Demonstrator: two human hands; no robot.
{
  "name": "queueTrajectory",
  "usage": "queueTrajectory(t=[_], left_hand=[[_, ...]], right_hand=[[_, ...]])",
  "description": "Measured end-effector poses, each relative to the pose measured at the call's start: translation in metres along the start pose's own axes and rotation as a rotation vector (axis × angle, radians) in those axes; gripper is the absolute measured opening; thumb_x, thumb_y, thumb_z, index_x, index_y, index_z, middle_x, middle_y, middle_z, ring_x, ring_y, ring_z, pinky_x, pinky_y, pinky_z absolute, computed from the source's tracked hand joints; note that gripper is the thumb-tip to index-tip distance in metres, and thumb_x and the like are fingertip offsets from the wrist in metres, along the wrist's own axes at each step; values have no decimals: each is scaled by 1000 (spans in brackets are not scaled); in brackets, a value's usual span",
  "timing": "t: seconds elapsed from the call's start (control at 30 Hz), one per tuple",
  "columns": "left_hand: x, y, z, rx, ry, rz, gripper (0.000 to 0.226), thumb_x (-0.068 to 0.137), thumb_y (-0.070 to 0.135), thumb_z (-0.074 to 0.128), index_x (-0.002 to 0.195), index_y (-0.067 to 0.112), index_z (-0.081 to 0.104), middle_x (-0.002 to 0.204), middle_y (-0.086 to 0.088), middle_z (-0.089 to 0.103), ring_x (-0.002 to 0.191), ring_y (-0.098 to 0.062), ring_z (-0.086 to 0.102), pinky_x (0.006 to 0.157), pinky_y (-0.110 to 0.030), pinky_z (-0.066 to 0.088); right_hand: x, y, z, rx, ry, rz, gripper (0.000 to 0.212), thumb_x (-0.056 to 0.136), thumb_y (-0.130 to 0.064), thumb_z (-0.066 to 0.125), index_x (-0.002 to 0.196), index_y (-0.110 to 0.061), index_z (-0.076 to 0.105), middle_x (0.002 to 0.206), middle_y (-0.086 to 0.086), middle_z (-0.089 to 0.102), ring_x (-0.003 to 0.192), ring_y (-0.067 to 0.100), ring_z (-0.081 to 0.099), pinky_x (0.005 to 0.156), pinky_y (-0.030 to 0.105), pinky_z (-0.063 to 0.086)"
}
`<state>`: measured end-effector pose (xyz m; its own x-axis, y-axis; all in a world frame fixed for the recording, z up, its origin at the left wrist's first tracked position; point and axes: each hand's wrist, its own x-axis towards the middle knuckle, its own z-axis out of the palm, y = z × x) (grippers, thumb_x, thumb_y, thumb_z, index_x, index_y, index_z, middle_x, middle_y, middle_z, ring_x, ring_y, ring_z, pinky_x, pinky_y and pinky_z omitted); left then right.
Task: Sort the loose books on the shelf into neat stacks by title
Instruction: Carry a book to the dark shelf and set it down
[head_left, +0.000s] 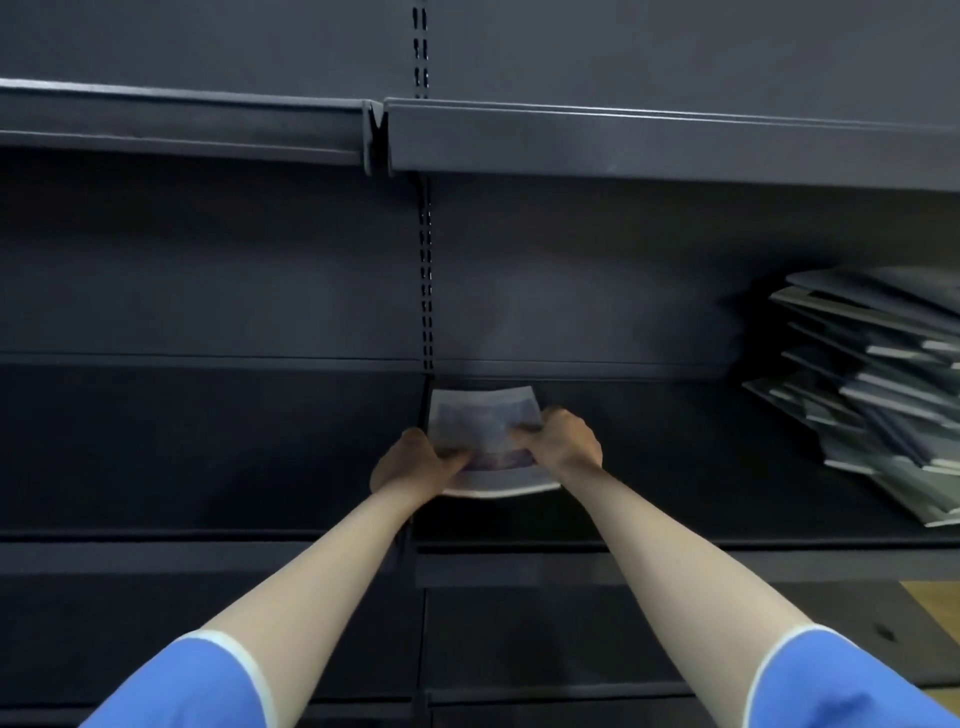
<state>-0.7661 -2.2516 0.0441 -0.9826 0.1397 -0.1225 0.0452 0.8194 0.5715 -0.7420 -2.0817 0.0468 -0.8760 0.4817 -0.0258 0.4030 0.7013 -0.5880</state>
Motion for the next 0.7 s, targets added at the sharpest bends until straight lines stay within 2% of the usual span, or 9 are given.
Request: queueTrajectory(t=[0.17, 0.3, 0.43, 0.57, 0.7], left_hand=[[9, -2, 9, 138, 56, -2, 63, 84, 56, 56, 123, 7, 45, 121, -11, 57, 107, -29, 59, 73, -32, 44], [15, 4, 14, 279, 143, 48, 67, 88, 54, 52, 131, 5, 38, 132, -14, 43, 119, -30, 48, 83, -35, 45], [28, 4, 21, 335, 184, 83, 64, 91, 57, 44, 133, 9, 42, 134, -12, 41, 122, -29, 41, 96, -36, 39], [42, 7, 26, 345, 213, 77, 62, 91, 58, 40, 134, 13, 43, 135, -9, 41, 123, -28, 38, 99, -36, 35], [58, 10, 27, 317, 188, 50, 63, 91, 59, 39, 136, 14, 40, 136, -8, 38, 124, -28, 36, 101, -37, 33]], right_hand=[[10, 4, 15, -68, 35, -33, 46, 88, -51, 52, 108, -11, 61, 105, 6, 65, 86, 23, 60, 66, 28, 40], [17, 6, 19, -215, 87, -122, 52, 94, -53, 45, 118, -9, 57, 122, 9, 49, 100, 26, 59, 68, 28, 37], [29, 7, 25, -281, 122, -158, 51, 96, -51, 42, 123, -9, 54, 123, 9, 49, 106, 25, 55, 73, 30, 40], [44, 7, 28, -283, 146, -165, 53, 96, -52, 40, 124, -9, 53, 125, 8, 49, 112, 24, 52, 82, 32, 45], [60, 5, 30, -267, 147, -176, 50, 96, -51, 42, 124, -10, 54, 124, 8, 50, 112, 23, 52, 83, 31, 45]])
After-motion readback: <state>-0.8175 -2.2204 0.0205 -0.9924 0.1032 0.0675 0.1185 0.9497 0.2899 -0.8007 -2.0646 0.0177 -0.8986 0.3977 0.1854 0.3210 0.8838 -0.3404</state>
